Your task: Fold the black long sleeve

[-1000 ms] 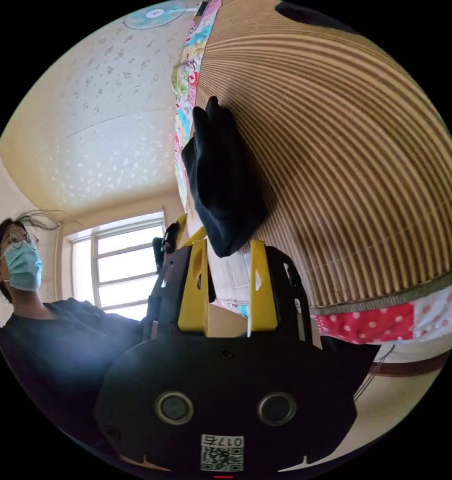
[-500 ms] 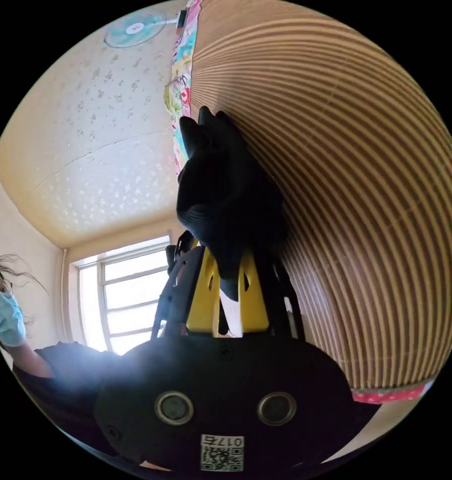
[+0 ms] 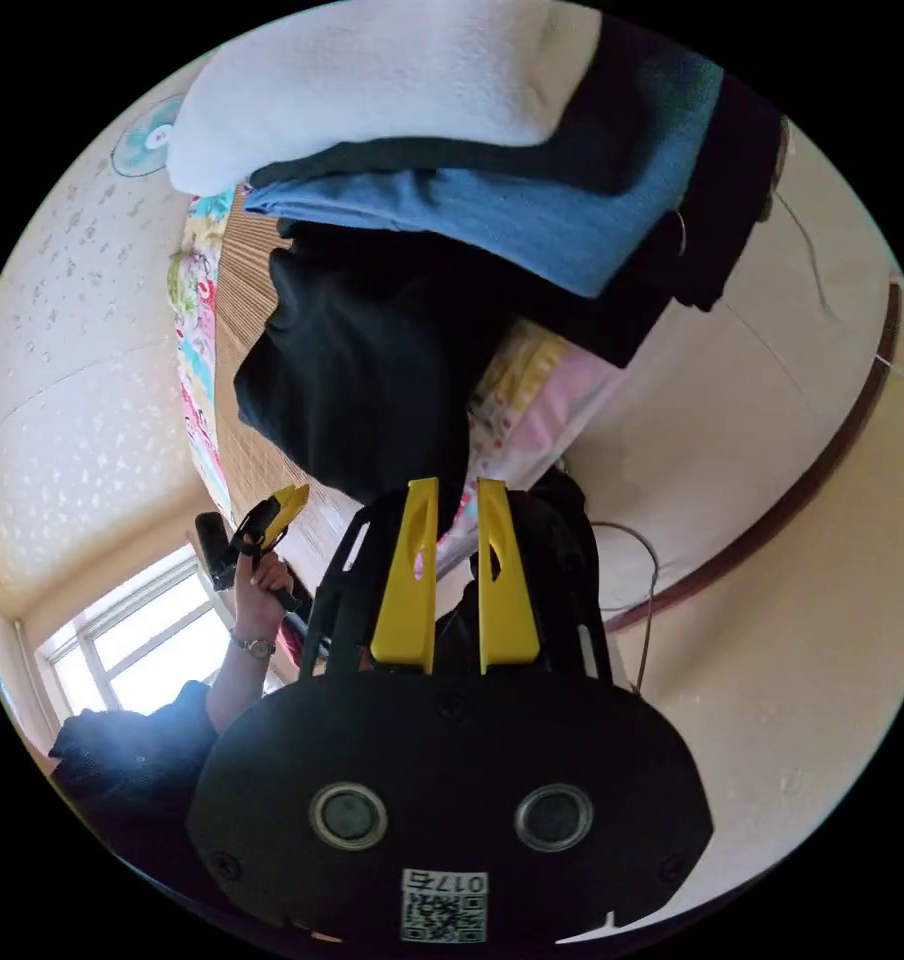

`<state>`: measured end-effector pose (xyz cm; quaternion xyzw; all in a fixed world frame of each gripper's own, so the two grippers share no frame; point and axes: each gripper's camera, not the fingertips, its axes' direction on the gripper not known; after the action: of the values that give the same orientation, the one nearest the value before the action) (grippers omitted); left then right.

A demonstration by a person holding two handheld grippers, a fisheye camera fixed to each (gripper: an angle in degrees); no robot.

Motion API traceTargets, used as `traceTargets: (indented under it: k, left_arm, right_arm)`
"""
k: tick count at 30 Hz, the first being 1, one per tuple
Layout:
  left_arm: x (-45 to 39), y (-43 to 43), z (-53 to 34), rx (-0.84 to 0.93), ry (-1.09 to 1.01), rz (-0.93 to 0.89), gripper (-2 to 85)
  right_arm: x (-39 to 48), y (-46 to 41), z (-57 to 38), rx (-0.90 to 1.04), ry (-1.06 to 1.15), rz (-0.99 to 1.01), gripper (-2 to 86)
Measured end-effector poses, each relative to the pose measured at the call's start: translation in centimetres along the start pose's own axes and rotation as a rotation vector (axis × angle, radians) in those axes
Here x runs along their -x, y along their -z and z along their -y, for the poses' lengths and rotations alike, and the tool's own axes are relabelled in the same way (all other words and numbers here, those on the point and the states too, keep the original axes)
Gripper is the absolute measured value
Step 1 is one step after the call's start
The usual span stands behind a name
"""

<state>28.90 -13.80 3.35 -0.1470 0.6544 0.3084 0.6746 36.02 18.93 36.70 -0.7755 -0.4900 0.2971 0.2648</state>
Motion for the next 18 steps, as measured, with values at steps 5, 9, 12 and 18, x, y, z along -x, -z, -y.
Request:
traceTargets:
  k: [5,9,12,18]
  left_arm:
    - [5.2,7.6,-3.9,0.121,0.054,0.175,0.3]
    - [11.0,13.8,-11.3,0.238,0.243,0.194,-0.8]
    - [12.2,19.2,-18.1,0.050,0.210,0.015,-0.6]
    - [14.5,30.5,-34.2,-0.474,0.465,0.254,5.3]
  right_arm:
    - [2.8,-6.4,-0.5,0.326,0.016,-0.079,11.1]
    - [6.9,-10.1,0.3,0.436,0.058,-0.042,7.5]
    - [11.8,-13.0,1.4,0.494,0.129,-0.030,3.2]
    - [21.3,-21.2,1.0,0.624,0.241,-0.100,0.7]
